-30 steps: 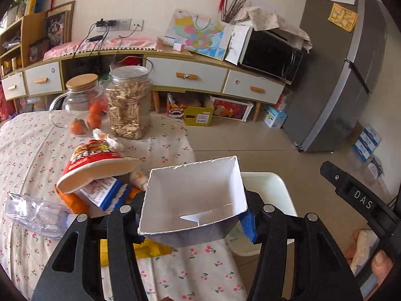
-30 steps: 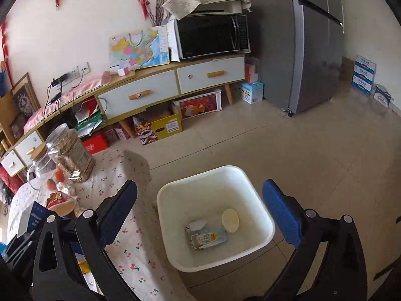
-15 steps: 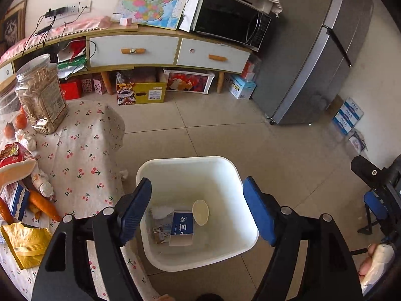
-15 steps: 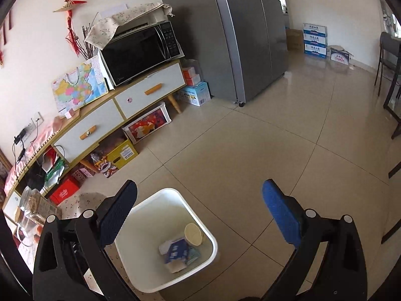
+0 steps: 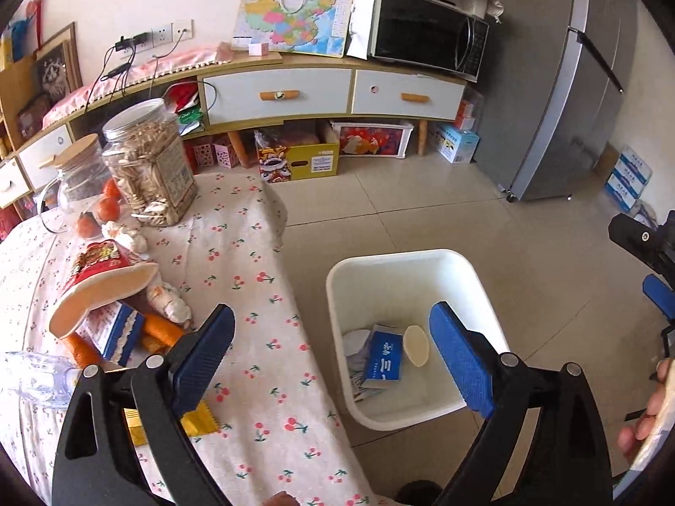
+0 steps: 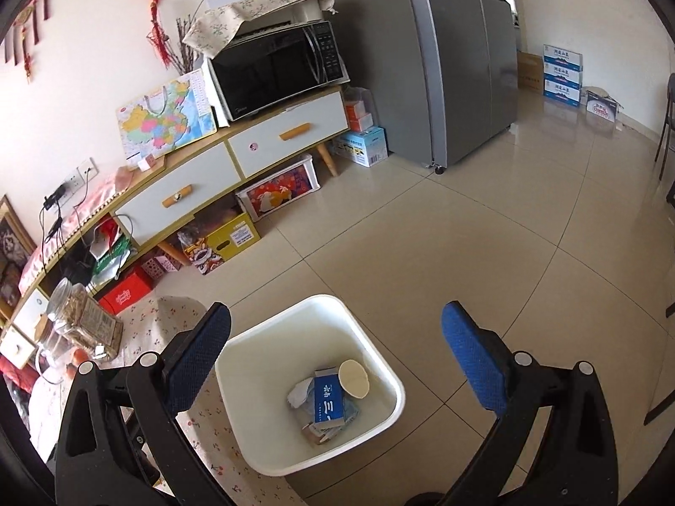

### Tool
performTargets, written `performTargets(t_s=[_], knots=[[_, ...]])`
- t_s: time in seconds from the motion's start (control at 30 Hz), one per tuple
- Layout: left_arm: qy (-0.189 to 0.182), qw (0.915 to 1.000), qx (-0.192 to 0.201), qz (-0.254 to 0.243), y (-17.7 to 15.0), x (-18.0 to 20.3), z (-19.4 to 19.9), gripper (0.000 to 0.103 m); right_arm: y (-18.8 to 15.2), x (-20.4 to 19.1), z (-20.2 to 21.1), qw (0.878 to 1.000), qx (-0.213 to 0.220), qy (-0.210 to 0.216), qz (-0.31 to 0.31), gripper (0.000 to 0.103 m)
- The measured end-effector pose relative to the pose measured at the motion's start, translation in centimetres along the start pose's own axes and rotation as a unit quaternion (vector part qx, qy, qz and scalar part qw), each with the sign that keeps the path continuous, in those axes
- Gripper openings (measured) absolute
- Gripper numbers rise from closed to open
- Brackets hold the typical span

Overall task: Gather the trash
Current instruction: 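Reach the left gripper toward the clear plastic bottle on the table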

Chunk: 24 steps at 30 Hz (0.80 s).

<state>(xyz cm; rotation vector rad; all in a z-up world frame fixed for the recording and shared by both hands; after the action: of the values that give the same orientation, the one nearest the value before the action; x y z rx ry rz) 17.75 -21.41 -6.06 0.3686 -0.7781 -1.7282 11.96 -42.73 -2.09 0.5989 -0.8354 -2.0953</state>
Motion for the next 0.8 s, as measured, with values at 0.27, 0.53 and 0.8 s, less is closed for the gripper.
performTargets(t_s=[0.27, 0.53, 0.8], knots=[[0.052, 0.9981, -0.006, 0.033, -2.4, -6.9, 2.4, 0.091, -3.1, -7.2, 1.0, 0.995, -0.009, 0.032, 0.097, 0.096], [0.102, 0.9908, -0.019, 0.087, -4.9, -14.4, 4.3, 0.091, -6.4, -13.2, 1.7, 0.982, -0.017, 0.055, 0.178, 0.096], [0.161, 0.9661, -0.02, 0.201, -7.4, -21.9, 6.2, 0.091, -9.1, -17.7, 1.7, 0.972, -0.033, 0.078, 0.221, 0.096]])
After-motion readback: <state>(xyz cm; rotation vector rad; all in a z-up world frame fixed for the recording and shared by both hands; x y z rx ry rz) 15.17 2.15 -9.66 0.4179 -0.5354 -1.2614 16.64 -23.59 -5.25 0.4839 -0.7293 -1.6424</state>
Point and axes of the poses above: each gripper's, at about its wrist camera, not at the fingertips, and z roughly against the way its jaws point, x to its right, y to its top, the point moved 5 cm from there along -z, roughly the way its jaws point, and after that the axes turned 6 degrees about -y, right-handed, at the moved point
